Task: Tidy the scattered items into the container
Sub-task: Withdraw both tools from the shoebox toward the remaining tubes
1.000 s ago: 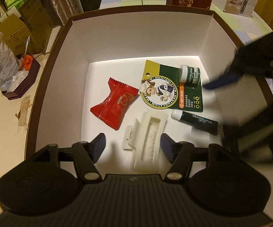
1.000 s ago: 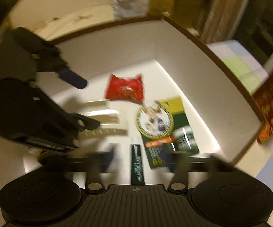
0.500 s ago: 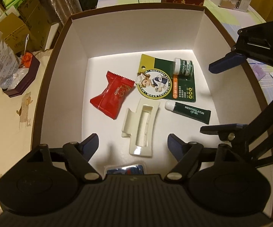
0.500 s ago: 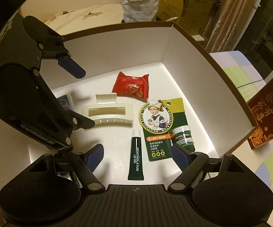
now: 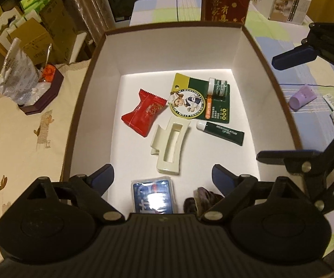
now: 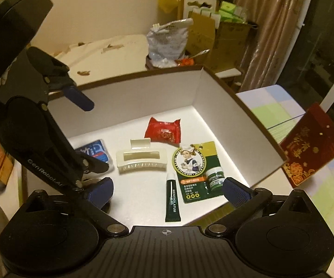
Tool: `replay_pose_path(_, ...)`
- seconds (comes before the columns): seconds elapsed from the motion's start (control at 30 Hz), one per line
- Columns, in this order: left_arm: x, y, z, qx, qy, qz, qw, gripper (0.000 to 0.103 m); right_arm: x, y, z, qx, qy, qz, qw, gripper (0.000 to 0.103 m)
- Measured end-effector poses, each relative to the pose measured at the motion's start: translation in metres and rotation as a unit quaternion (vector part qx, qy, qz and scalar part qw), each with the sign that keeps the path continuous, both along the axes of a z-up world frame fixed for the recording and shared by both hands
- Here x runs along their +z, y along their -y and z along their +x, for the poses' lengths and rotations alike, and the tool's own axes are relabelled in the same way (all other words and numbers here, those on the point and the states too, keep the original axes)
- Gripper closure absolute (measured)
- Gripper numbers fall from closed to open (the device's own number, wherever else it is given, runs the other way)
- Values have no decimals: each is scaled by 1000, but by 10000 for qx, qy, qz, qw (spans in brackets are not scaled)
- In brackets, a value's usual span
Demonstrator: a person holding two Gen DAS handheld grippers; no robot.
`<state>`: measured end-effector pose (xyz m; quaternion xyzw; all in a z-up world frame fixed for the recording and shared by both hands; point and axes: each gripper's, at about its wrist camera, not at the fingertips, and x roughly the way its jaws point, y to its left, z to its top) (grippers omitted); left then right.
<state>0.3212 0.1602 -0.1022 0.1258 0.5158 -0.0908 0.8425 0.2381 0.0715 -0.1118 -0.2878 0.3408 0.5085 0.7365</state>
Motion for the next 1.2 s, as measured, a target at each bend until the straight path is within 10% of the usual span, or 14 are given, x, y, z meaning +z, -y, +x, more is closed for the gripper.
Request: replay_pose_path(1.2,90,34,-137,692,725,-248,9947,3,74,111,-97,-1567,-379,754,9840,0)
